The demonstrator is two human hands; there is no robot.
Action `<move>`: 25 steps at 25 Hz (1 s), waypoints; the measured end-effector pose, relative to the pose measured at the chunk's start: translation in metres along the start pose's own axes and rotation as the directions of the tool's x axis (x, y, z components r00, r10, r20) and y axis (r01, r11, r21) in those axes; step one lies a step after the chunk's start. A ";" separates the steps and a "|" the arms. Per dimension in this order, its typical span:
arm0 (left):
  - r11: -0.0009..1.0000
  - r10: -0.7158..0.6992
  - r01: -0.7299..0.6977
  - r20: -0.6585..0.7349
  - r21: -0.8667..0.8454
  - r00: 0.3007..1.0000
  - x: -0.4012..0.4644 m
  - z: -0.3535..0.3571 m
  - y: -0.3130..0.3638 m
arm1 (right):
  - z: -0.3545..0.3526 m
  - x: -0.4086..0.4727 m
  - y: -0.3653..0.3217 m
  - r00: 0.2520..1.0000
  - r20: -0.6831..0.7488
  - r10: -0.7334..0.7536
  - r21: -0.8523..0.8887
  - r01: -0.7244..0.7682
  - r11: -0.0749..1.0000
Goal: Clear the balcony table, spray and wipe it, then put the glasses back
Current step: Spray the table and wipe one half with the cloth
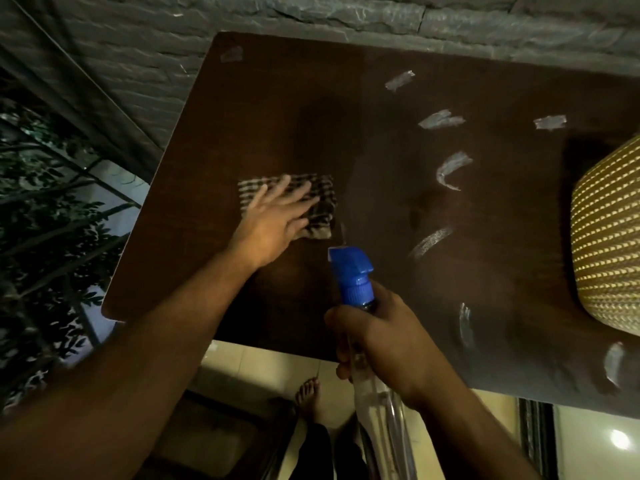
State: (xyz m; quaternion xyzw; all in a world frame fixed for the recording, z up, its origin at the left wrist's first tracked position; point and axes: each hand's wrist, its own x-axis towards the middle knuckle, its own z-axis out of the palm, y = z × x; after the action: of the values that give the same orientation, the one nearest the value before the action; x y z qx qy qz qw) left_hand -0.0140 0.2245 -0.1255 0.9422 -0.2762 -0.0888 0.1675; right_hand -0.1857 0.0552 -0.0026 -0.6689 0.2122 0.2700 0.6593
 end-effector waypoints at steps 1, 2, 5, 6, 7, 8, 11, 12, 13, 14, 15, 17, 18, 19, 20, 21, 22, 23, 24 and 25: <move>0.995 0.094 -0.094 0.044 0.017 0.995 -0.027 0.007 0.006 | 0.001 -0.003 -0.001 1.000 0.011 -0.001 0.018 0.001 1.000; 0.983 0.181 -0.184 0.089 0.022 0.979 -0.061 0.011 0.006 | 0.001 -0.005 -0.002 1.000 0.022 -0.003 0.036 0.002 0.999; 0.991 0.132 -0.133 0.103 0.009 0.986 -0.104 -0.008 -0.028 | 0.000 -0.009 0.002 0.999 0.039 0.001 0.068 -0.003 0.998; 1.000 0.017 -0.017 0.076 -0.001 0.997 -0.087 -0.016 -0.039 | 0.001 -0.008 0.002 0.999 0.036 0.003 0.061 -0.005 0.998; 0.997 -0.074 0.074 0.028 0.010 0.997 -0.061 -0.017 -0.047 | 0.002 -0.008 0.003 0.999 0.038 0.005 0.048 -0.007 0.999; 0.990 -0.134 0.135 -0.006 0.031 0.991 -0.034 -0.018 -0.046 | 0.003 -0.008 0.005 0.999 0.044 0.007 0.036 -0.009 0.999; 0.991 -0.125 0.126 -0.022 0.052 0.992 -0.018 -0.005 -0.013 | 0.011 -0.007 0.009 0.999 0.047 0.001 0.014 -0.002 1.000; 0.997 -0.045 0.045 0.000 0.069 0.999 -0.042 0.002 -0.003 | 0.012 -0.009 0.007 0.999 0.050 0.006 0.023 -0.007 1.000; 0.995 0.043 -0.046 0.034 0.086 0.999 -0.076 0.009 0.004 | 0.011 -0.011 0.005 0.998 0.055 0.014 0.034 -0.016 0.999; 0.989 0.104 -0.111 0.078 0.096 0.992 -0.113 0.011 0.008 | 0.011 -0.013 0.002 0.997 0.069 0.021 0.043 -0.024 0.999; 0.984 0.134 -0.143 0.094 0.104 0.987 -0.134 0.007 0.004 | 0.011 -0.015 0.000 0.996 0.082 0.025 0.055 -0.029 0.998; 0.992 0.065 -0.073 0.079 0.101 0.995 -0.121 -0.003 -0.018 | 0.011 -0.014 -0.004 0.996 0.080 0.028 0.061 -0.033 0.998; 0.996 -0.030 0.025 0.059 0.086 0.998 -0.094 -0.010 -0.026 | 0.010 -0.011 -0.003 0.997 0.068 0.025 0.051 -0.028 0.998; 0.991 -0.117 0.115 0.019 0.071 0.993 -0.063 -0.015 -0.032 | 0.011 -0.007 -0.002 0.998 0.053 0.026 0.044 -0.028 0.999; 0.983 -0.173 0.172 0.017 0.064 0.985 -0.039 -0.017 -0.031 | 0.012 -0.004 -0.001 0.999 0.038 0.032 0.037 -0.034 0.999; 0.977 -0.199 0.197 0.012 0.088 0.980 -0.028 -0.015 -0.020 | 0.014 -0.001 -0.001 0.999 0.026 0.034 0.033 -0.035 0.999; 0.979 -0.175 0.174 -0.002 0.104 0.985 -0.030 -0.006 -0.008 | 0.016 0.001 -0.003 0.999 0.022 0.030 0.042 -0.031 0.999; 0.990 -0.091 0.088 0.023 0.113 0.996 -0.047 0.003 0.009 | 0.017 0.001 -0.006 0.999 0.025 0.025 0.057 -0.026 0.998; 0.995 0.009 -0.016 0.068 0.102 0.998 -0.076 0.012 0.026 | 0.017 -0.001 -0.008 0.999 0.032 0.019 0.070 -0.021 0.997; 0.993 0.085 -0.092 0.090 0.070 0.992 -0.109 0.016 0.035 | 0.016 -0.003 -0.010 0.999 0.040 0.011 0.073 -0.014 0.997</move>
State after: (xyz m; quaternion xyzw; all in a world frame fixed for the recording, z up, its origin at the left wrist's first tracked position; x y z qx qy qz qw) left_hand -0.1265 0.2527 -0.1191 0.9299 -0.3278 -0.1118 0.1240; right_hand -0.1827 0.0710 0.0072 -0.6375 0.2130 0.2793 0.6857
